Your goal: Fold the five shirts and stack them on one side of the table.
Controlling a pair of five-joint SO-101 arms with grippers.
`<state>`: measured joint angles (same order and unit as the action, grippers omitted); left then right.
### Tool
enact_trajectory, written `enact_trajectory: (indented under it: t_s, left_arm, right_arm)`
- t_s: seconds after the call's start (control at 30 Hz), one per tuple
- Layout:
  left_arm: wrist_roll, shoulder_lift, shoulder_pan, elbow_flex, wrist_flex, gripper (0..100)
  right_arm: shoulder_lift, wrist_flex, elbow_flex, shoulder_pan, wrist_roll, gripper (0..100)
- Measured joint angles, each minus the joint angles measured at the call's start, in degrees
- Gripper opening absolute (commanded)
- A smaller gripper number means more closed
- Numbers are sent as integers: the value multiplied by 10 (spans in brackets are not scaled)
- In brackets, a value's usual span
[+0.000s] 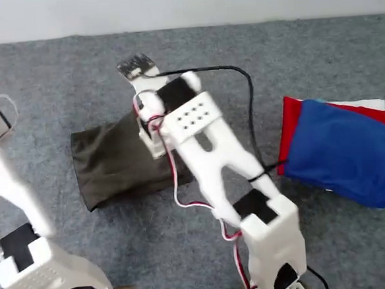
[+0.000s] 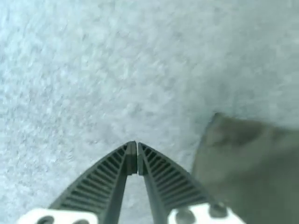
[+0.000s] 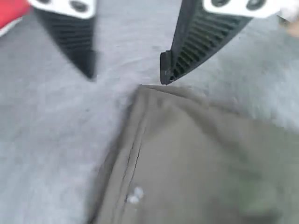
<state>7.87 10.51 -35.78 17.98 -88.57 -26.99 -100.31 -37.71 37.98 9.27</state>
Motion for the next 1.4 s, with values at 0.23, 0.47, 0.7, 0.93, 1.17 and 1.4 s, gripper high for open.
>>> enact_trajectory:
  t_s: [0.23, 0.47, 0.7, 0.93, 1.17, 1.4]
  left_arm:
    - [-11, 24, -25, -74, 27, 13]
    - [-11, 24, -25, -81, 29, 14]
    - [-18, 28, 26, -110, 55, 44]
    - [-11, 40, 114, -116, 77, 181]
    - [31, 171, 156, -115, 100, 241]
    - [85, 215, 154, -74, 102, 299]
  right_arm:
    - [-133, 73, -19, 28, 213, 474]
    - [-244, 109, -60, 28, 280, 465]
    - [-261, 108, -76, 28, 284, 102]
    - [-262, 105, -76, 20, 229, 19]
    - [-262, 99, -72, -4, 223, 13]
    - [-262, 99, -72, -5, 219, 13]
